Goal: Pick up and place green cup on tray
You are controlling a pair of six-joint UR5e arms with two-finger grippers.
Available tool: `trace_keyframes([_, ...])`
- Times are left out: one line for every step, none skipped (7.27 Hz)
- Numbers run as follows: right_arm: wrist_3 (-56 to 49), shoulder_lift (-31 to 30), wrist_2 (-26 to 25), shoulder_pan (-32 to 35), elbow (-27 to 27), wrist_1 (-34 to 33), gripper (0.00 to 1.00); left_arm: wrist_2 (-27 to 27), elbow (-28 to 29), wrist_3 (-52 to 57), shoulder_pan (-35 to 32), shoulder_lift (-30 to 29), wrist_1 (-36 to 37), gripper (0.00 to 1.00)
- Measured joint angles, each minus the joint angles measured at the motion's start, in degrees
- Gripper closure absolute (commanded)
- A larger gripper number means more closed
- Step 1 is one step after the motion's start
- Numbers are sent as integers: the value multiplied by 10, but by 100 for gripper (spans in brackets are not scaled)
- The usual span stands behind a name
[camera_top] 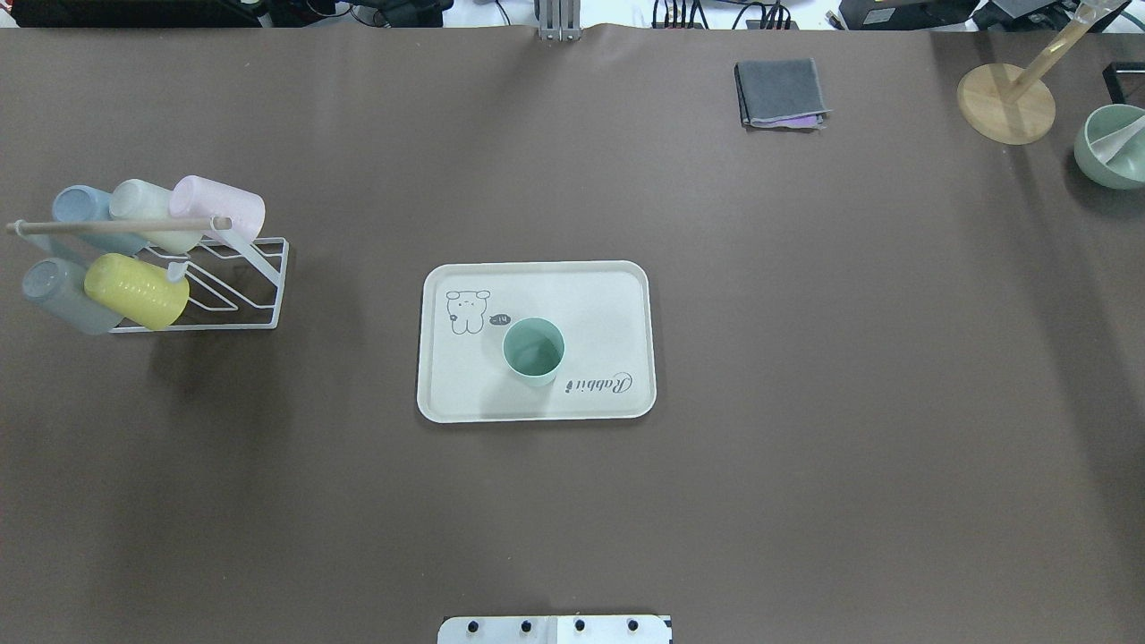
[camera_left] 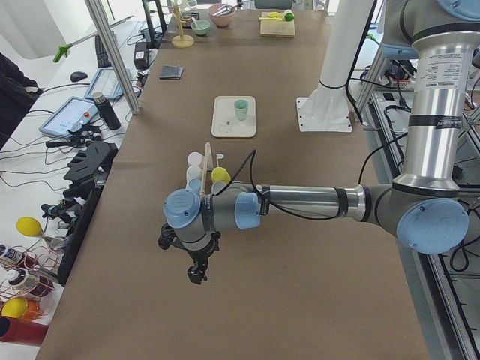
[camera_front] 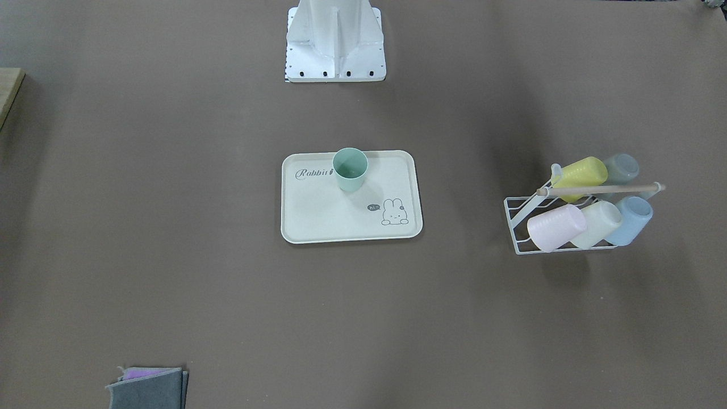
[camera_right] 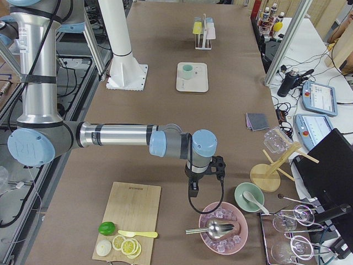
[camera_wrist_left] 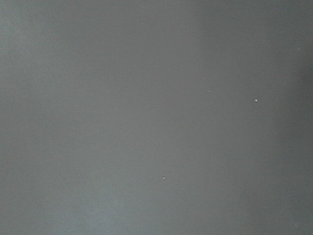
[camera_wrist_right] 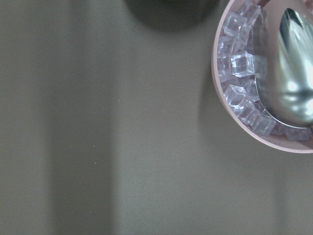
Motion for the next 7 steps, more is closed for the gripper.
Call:
trace_keyframes([0,0,0,0,0,0,0,0,1,0,0,0,0,2])
trace_keyframes([0,0,0,0,0,0,0,0,1,0,0,0,0,2])
trace_keyframes([0,0,0,0,0,0,0,0,2,0,0,0,0,2])
trace_keyframes([0,0,0,0,0,0,0,0,3,0,0,1,0,2])
trace_keyframes([0,0,0,0,0,0,0,0,5,0,0,1,0,2])
trace_keyframes([0,0,0,0,0,0,0,0,6,0,0,2,0,2])
trace_keyframes([0,0,0,0,0,0,0,0,7,1,0,2,0,2])
